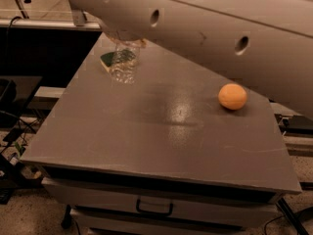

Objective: Place water bottle upright

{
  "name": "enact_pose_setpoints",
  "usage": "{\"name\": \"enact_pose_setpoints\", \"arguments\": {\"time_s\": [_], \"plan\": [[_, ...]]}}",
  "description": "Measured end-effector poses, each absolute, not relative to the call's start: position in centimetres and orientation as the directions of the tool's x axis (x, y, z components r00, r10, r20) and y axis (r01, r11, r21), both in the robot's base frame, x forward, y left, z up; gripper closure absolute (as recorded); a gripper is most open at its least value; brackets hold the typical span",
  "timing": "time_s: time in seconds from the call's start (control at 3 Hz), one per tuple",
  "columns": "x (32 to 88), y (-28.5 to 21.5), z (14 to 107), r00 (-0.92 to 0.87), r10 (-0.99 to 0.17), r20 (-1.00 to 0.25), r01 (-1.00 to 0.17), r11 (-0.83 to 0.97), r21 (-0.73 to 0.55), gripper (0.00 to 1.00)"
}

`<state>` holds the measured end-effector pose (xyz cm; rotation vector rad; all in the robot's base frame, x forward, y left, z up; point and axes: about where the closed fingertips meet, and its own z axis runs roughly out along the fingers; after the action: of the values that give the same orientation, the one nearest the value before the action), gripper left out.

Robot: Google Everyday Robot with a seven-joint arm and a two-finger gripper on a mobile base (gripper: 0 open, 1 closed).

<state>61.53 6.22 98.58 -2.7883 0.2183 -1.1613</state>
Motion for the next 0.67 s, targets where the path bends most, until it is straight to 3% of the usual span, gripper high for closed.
{"name": "enact_pose_setpoints", "arguments": {"time_s": [0.67], "plan": [[62.85,3.41,99.59,0.603,-0.047,0.796,0.172,-0.967,-0.188,1.0]]}}
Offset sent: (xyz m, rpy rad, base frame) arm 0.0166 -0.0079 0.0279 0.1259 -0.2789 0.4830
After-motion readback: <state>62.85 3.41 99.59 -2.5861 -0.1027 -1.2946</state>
